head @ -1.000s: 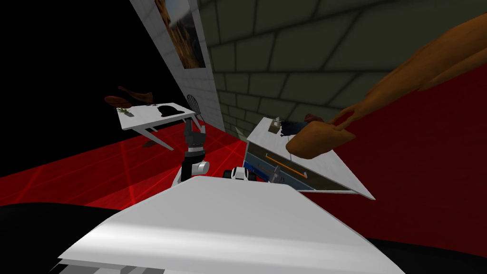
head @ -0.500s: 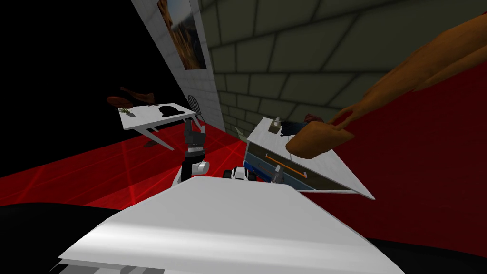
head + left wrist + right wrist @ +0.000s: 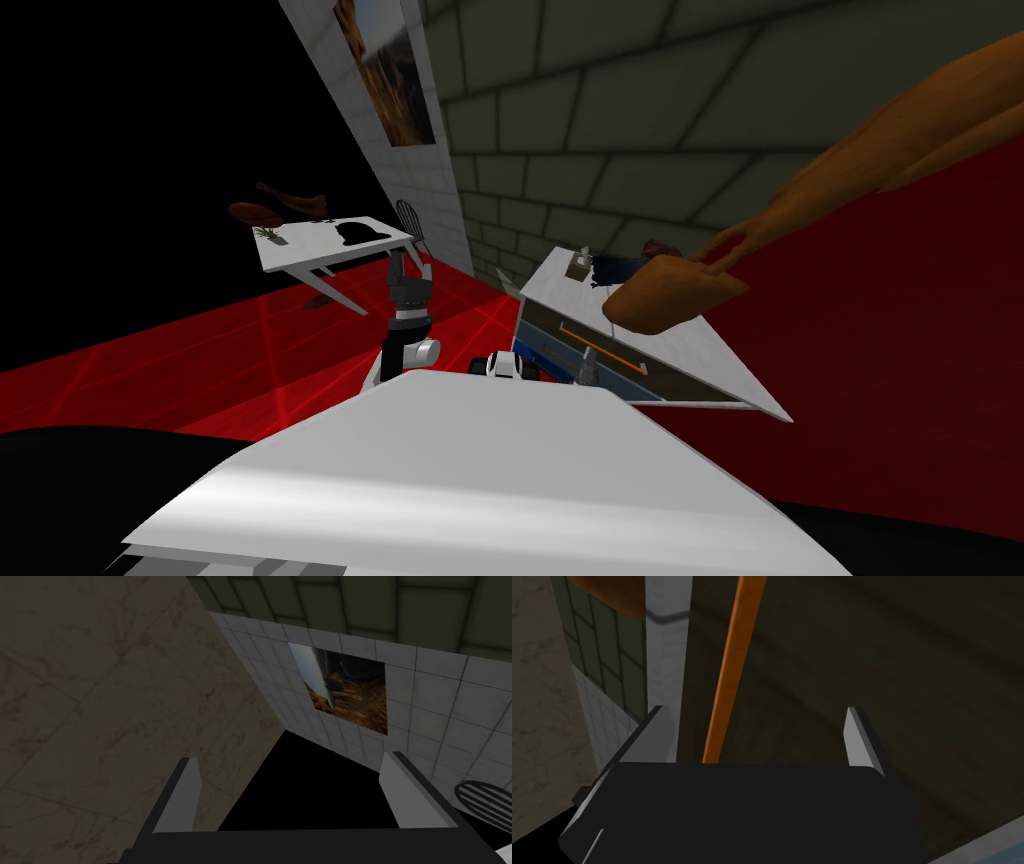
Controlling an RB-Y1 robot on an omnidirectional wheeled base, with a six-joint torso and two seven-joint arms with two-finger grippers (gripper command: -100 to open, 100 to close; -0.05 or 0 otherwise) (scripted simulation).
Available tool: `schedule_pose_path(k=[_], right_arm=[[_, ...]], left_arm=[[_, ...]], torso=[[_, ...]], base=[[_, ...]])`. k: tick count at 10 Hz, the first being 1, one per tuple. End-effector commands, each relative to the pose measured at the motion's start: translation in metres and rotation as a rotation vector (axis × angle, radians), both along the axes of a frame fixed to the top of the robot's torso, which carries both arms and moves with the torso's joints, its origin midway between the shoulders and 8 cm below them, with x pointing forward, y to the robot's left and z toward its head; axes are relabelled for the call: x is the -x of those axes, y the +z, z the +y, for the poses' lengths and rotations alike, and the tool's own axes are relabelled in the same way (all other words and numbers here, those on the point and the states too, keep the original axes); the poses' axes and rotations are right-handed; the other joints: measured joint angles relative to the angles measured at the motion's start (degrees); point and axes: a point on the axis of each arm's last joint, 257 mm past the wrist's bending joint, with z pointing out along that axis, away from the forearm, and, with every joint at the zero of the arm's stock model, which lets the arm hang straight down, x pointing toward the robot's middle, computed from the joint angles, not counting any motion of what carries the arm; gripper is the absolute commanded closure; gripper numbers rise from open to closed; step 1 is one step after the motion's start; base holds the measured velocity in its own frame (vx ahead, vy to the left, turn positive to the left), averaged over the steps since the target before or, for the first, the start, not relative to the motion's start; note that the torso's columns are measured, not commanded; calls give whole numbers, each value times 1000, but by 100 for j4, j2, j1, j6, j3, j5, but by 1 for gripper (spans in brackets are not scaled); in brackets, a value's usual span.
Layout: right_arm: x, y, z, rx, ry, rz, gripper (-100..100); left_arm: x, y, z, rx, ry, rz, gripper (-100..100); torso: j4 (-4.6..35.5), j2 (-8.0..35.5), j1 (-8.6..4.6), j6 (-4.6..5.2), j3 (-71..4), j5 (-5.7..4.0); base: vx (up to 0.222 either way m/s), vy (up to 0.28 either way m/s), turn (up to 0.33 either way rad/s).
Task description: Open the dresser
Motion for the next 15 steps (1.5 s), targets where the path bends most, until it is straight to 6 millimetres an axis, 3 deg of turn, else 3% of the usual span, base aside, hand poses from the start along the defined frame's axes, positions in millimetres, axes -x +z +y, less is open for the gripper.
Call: schedule_pose_path(k=[1, 5, 9, 15], right_arm=[[-6, -2, -7, 67, -19, 46, -100], [-20, -12, -11, 76, -7, 106, -100], [-31, -19, -2, -18, 30, 117, -100], [-35, 1, 18, -150, 37, 22, -100]], left_arm=[[0, 0, 0, 0, 0, 0, 0], [0, 0, 0, 0, 0, 0, 0], [0, 0, 0, 0, 0, 0, 0], [0, 0, 0, 0, 0, 0, 0]], torso=[[0, 0, 1, 0, 0, 0], [-11, -41, -24, -22, -16, -18], [-16, -68, -13, -46, -28, -23], [4, -27, 8, -26, -13, 2]], base=[[-8, 13, 24], [-17, 16, 41], [-13, 15, 52], [-6, 22, 70]])
